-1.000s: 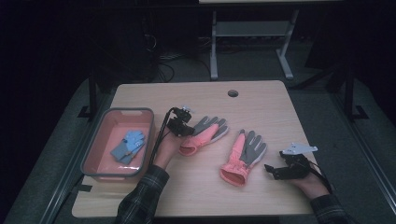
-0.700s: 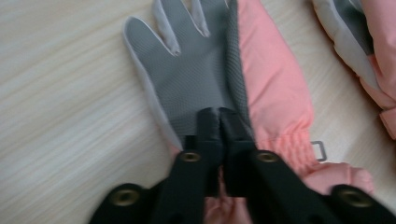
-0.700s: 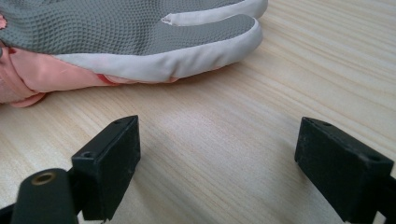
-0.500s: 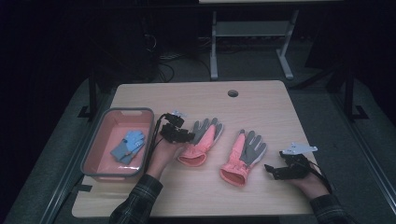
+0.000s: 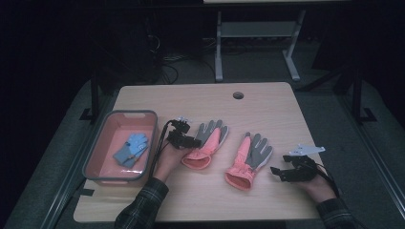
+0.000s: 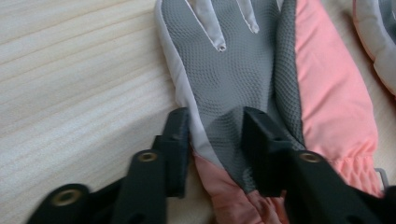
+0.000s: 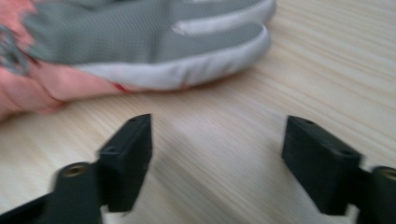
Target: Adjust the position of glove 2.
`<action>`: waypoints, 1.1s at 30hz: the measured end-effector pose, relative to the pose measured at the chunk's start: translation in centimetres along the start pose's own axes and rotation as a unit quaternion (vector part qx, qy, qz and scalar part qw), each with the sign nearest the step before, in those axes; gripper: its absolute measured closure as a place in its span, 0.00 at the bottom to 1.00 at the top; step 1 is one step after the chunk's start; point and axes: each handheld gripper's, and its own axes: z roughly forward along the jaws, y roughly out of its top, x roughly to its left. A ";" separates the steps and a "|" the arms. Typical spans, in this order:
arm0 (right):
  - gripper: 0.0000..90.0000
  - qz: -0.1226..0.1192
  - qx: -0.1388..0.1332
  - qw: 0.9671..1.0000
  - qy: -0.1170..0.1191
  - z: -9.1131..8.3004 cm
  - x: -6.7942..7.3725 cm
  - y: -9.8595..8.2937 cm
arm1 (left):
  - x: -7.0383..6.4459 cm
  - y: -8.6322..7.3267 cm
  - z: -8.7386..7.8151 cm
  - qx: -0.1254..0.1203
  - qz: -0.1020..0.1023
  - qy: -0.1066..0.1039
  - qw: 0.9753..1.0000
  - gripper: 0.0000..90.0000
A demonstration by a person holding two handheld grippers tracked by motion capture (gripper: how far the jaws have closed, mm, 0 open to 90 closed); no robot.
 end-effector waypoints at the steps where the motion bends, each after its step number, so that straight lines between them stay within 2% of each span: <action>1: 0.39 0.003 -0.005 1.000 0.007 -0.2 0.1 0.1 | -0.1 0.0 0.0 -0.001 0.005 0.001 1.000 0.77; 4: 0.59 -0.003 -0.014 1.000 0.022 -0.5 0.4 0.6 | -0.5 0.0 -0.2 -0.001 0.021 0.005 1.000 0.90; 7: 0.85 -0.006 -0.009 0.999 0.046 -0.4 0.8 1.0 | -0.8 0.0 -0.7 -0.017 0.021 0.005 1.000 0.92; 9: 0.93 -0.004 -0.002 0.998 0.061 -0.2 1.1 1.2 | -0.8 0.1 -1.0 -0.020 0.023 0.002 1.000 0.92; 11: 0.99 -0.011 0.000 0.997 0.072 0.2 1.4 1.5 | -0.9 0.2 -1.5 -0.027 0.023 0.001 0.999 0.92; 14: 1.00 -0.015 0.011 0.996 0.084 0.8 2.0 2.0 | -0.9 0.3 -2.4 -0.040 0.022 -0.003 0.999 0.92; 16: 1.00 -0.026 0.011 0.996 0.088 1.2 2.3 2.2 | -0.9 0.5 -2.9 -0.051 0.021 -0.003 0.998 0.92; 18: 1.00 -0.022 0.013 0.996 0.091 1.4 2.6 2.5 | -1.0 0.7 -3.4 -0.062 0.018 -0.005 0.998 0.93; 21: 1.00 -0.029 0.015 0.995 0.093 1.7 3.0 2.9 | -1.4 1.2 -3.8 -0.070 0.024 -0.002 0.997 0.93; 27: 1.00 -0.038 0.016 0.995 0.091 2.4 3.6 3.6 | -2.7 2.4 -3.7 -0.072 0.034 -0.011 0.997 0.93; 33: 1.00 -0.042 0.015 0.994 0.099 3.1 4.2 4.0 | -3.5 2.9 -3.2 -0.063 0.045 -0.008 0.997 0.93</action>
